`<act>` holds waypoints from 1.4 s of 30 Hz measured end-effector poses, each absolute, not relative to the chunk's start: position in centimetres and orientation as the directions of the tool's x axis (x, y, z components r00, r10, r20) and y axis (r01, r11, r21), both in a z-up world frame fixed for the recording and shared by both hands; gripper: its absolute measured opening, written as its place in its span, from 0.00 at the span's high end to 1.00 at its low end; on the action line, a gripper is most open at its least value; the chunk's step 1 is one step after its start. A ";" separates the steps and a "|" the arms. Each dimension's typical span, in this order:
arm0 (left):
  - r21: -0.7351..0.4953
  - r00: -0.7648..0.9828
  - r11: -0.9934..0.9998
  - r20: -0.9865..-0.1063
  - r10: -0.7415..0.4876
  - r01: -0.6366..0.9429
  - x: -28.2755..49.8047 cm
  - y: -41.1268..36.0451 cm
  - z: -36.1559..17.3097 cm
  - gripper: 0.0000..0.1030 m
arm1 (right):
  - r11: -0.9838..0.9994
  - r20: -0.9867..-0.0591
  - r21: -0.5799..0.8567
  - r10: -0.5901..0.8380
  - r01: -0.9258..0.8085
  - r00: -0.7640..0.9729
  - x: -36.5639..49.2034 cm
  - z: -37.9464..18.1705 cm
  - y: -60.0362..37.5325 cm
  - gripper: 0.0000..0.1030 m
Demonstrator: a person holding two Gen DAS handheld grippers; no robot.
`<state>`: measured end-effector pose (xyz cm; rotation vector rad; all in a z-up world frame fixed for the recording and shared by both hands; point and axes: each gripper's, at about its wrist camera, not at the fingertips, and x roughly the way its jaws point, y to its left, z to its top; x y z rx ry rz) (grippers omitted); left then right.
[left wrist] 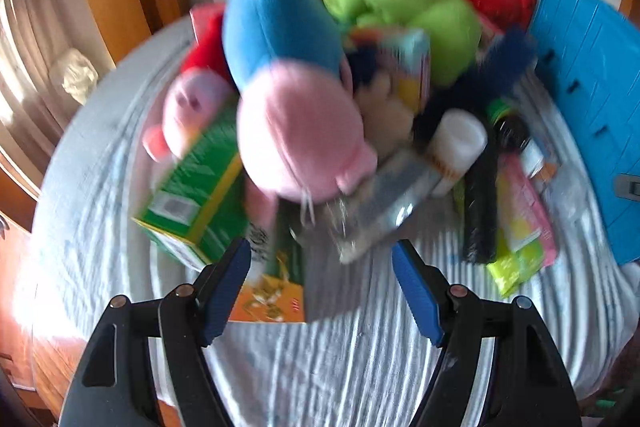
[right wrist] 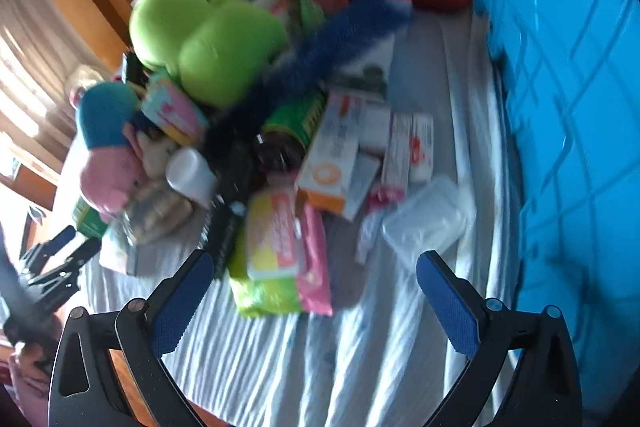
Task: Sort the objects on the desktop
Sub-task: 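Grasp the clear tape roll with the left tool while the right tool grasps a black wrapped item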
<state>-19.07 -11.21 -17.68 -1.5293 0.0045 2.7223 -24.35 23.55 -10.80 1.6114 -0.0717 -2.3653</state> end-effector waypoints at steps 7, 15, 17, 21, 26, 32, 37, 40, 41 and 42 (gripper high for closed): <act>0.012 -0.507 -0.999 -0.862 0.012 -0.043 -20.8 -8.7 -21.2 0.29 | -0.972 -0.936 0.194 -0.223 0.130 -0.272 -23.3 -14.3 25.2 0.00; 0.129 -0.518 -0.992 -0.849 -0.108 -0.005 -23.7 -6.7 -23.8 0.35 | -0.973 -0.948 0.188 -0.216 0.136 -0.233 -22.6 -16.1 24.8 0.00; 0.121 -0.508 -0.993 -0.855 -0.106 0.003 -23.5 -6.7 -23.7 0.44 | -0.972 -0.952 0.185 -0.213 0.143 -0.219 -22.6 -16.7 24.3 0.00; 0.078 -0.480 -0.997 -0.875 -0.065 -0.007 -21.7 -6.6 -23.1 0.64 | -0.965 -0.951 0.196 -0.230 0.172 -0.205 -22.8 -17.3 22.7 0.00; 0.043 -0.491 -0.999 -0.870 -0.034 -0.006 -18.7 -6.4 -21.3 0.76 | -0.948 -0.939 0.213 -0.266 0.237 -0.220 -23.6 -16.7 19.6 0.00; 0.011 -0.502 -1.000 -0.865 -0.019 0.020 -16.7 -6.6 -20.4 0.77 | -0.927 -0.925 0.243 -0.310 0.287 -0.219 -25.4 -16.2 15.8 0.40; 0.010 -0.499 -0.999 -0.866 -0.033 0.048 -17.4 -6.7 -20.7 0.77 | -0.926 -0.928 0.260 -0.318 0.275 -0.193 -27.2 -17.4 13.9 0.40; 0.003 -0.510 -0.998 -0.859 -0.035 0.064 -18.2 -6.5 -20.6 0.77 | -0.927 -0.934 0.251 -0.308 0.279 -0.181 -27.9 -18.1 13.0 0.40; 0.000 -0.511 -0.998 -0.859 -0.036 0.069 -18.4 -6.4 -20.6 0.77 | -0.926 -0.935 0.253 -0.309 0.282 -0.176 -28.0 -18.3 12.7 0.40; -0.001 -0.512 -0.997 -0.858 -0.037 0.075 -18.7 -6.3 -20.6 0.77 | -0.926 -0.937 0.241 -0.300 0.291 -0.179 -28.1 -18.3 12.3 0.40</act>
